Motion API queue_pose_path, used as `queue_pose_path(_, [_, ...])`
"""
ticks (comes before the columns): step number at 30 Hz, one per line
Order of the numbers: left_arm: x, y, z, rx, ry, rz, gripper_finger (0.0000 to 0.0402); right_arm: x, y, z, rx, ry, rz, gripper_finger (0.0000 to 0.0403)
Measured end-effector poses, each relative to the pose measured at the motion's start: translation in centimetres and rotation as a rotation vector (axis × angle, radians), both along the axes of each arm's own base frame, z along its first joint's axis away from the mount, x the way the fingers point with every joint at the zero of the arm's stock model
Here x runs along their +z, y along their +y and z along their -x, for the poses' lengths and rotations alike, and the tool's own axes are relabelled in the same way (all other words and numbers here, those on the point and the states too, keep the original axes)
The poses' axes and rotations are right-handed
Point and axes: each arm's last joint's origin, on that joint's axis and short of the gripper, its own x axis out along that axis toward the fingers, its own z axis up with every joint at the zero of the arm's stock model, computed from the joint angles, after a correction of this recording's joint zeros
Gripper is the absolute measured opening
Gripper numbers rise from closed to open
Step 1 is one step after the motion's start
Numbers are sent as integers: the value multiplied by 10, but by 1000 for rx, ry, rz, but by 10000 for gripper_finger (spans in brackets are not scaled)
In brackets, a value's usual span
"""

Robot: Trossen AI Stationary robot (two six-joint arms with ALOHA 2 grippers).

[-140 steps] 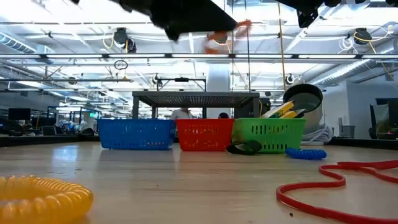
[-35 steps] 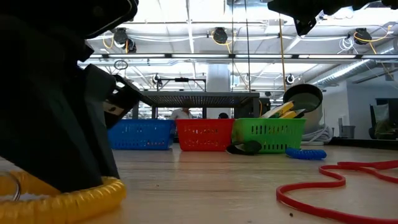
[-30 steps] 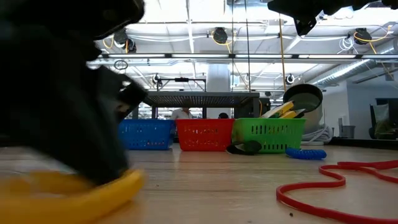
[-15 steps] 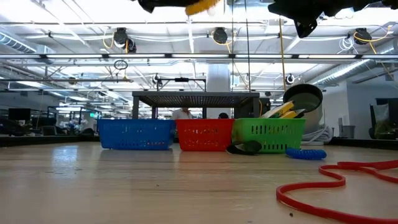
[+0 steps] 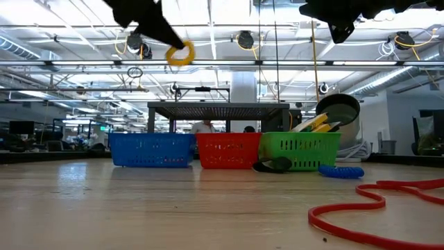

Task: Pick & Place Office Desk Supplies
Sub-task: Put the orange Spring keychain into the blue bin, then put the red rubber band into the red bin

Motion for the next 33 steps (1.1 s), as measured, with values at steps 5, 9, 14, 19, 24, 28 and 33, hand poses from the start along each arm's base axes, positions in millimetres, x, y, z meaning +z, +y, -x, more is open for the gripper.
queue_pose_path(5, [-7,16,13,120,104,-1,6,0,0,0,0,1,1,100])
queue_pose_path(9, [-12,31,19,227,149,29,5,-4,1,-3,0,17,7,100])
queue_pose_path(14, [-14,45,19,328,131,86,26,-7,1,-9,-12,15,6,100])
queue_pose_path(19, [-16,53,17,340,133,218,49,-10,-3,-14,-34,13,5,100])
queue_pose_path(24, [-18,57,15,335,138,344,79,-7,-6,-15,-47,-11,-1,100])
queue_pose_path(28, [-18,60,14,373,109,435,117,-7,-6,-15,-42,-11,26,100])
queue_pose_path(33, [-16,59,9,396,28,512,182,-8,-6,-15,-44,-11,20,100])
